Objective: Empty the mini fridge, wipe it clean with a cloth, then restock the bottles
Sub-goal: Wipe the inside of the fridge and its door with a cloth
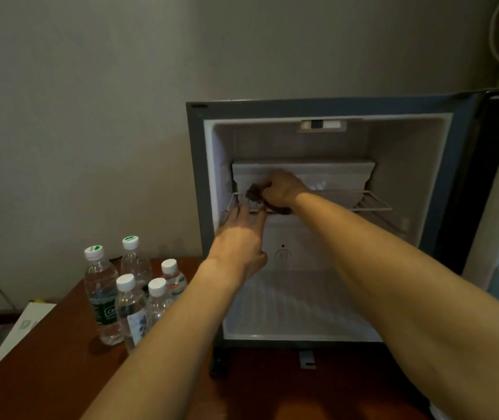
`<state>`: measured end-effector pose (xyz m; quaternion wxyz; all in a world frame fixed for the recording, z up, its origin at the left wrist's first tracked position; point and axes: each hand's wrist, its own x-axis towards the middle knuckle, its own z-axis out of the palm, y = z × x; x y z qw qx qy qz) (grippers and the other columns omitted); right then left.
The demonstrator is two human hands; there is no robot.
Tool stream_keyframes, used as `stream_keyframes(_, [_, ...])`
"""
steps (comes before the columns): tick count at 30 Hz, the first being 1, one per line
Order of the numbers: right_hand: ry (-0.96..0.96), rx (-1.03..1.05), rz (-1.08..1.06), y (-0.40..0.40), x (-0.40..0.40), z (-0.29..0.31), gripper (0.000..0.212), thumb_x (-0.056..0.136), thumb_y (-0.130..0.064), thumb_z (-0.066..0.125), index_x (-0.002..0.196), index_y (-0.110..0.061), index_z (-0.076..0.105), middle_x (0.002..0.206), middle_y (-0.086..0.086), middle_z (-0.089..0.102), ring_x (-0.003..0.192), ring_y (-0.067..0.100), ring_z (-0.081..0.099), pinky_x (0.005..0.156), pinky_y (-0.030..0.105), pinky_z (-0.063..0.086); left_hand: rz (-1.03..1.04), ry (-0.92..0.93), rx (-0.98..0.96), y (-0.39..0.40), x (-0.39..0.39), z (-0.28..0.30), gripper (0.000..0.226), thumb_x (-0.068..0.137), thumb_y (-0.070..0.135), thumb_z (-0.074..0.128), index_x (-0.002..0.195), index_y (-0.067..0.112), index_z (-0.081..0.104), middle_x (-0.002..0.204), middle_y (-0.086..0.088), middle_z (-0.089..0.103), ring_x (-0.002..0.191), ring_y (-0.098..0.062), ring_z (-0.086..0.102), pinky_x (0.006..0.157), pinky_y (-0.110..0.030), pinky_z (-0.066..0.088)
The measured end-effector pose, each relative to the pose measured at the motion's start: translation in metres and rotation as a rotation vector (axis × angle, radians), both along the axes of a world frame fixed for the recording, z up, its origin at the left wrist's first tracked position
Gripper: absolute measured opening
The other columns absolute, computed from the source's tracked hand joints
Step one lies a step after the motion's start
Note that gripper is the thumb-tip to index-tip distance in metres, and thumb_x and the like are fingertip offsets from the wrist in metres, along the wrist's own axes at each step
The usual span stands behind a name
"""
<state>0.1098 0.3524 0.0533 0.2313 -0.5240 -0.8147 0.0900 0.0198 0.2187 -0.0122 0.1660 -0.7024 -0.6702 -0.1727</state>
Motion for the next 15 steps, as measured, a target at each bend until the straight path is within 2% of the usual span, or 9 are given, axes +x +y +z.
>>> stream_keyframes(5, [-0.002, -0.011, -0.012, -0.009, 0.0, -0.003, 0.047, 0.085, -0.058, 0.056, 0.109, -0.021, 0.072, 0.102, 0.006, 0.071, 0.09, 0.026, 0.065, 0.09, 0.04, 0.053, 0.016, -0.009, -0.054, -0.005, 0.005, 0.005, 0.084, 0.083, 0.019, 0.069, 0.156, 0.017, 0.028, 0.153, -0.018, 0.032, 0.146, -0.037, 0.024, 0.12, -0.049, 0.027])
stream_keyframes(8, [-0.017, -0.034, 0.003, -0.025, 0.008, 0.0, 0.04, 0.09, -0.053, 0.054, 0.106, -0.021, 0.072, 0.099, 0.007, 0.071, 0.081, 0.024, 0.064, 0.081, 0.037, 0.055, 0.011, -0.033, -0.073, -0.006, 0.007, 0.008, 0.083, 0.083, 0.017, 0.069, 0.155, 0.018, 0.029, 0.155, -0.017, 0.03, 0.144, -0.036, 0.027, 0.119, -0.048, 0.031])
stream_keyframes(12, [0.017, -0.104, 0.003, -0.046, 0.019, 0.009, 0.037, 0.094, -0.048, 0.056, 0.091, -0.016, 0.073, 0.079, 0.007, 0.07, 0.066, 0.021, 0.065, 0.055, 0.027, 0.047, -0.009, -0.073, -0.099, -0.01, 0.007, 0.012, 0.084, 0.081, 0.015, 0.069, 0.155, 0.018, 0.029, 0.157, -0.016, 0.028, 0.145, -0.034, 0.027, 0.118, -0.044, 0.032])
stream_keyframes(13, [0.026, -0.105, -0.003, -0.05, 0.021, 0.009, 0.037, 0.095, -0.047, 0.056, 0.089, -0.015, 0.073, 0.076, 0.007, 0.071, 0.065, 0.021, 0.066, 0.054, 0.027, 0.048, -0.009, -0.075, -0.101, -0.011, 0.007, 0.012, 0.085, 0.081, 0.015, 0.07, 0.155, 0.018, 0.029, 0.157, -0.015, 0.028, 0.144, -0.033, 0.027, 0.118, -0.043, 0.033])
stream_keyframes(15, [0.023, -0.093, -0.003, -0.051, 0.022, 0.008, 0.035, 0.096, -0.041, 0.055, 0.093, -0.012, 0.073, 0.082, 0.01, 0.072, 0.07, 0.024, 0.067, 0.063, 0.031, 0.055, -0.01, -0.077, -0.093, -0.011, 0.007, 0.012, 0.087, 0.08, 0.014, 0.069, 0.156, 0.019, 0.028, 0.157, -0.014, 0.027, 0.144, -0.033, 0.028, 0.117, -0.044, 0.034])
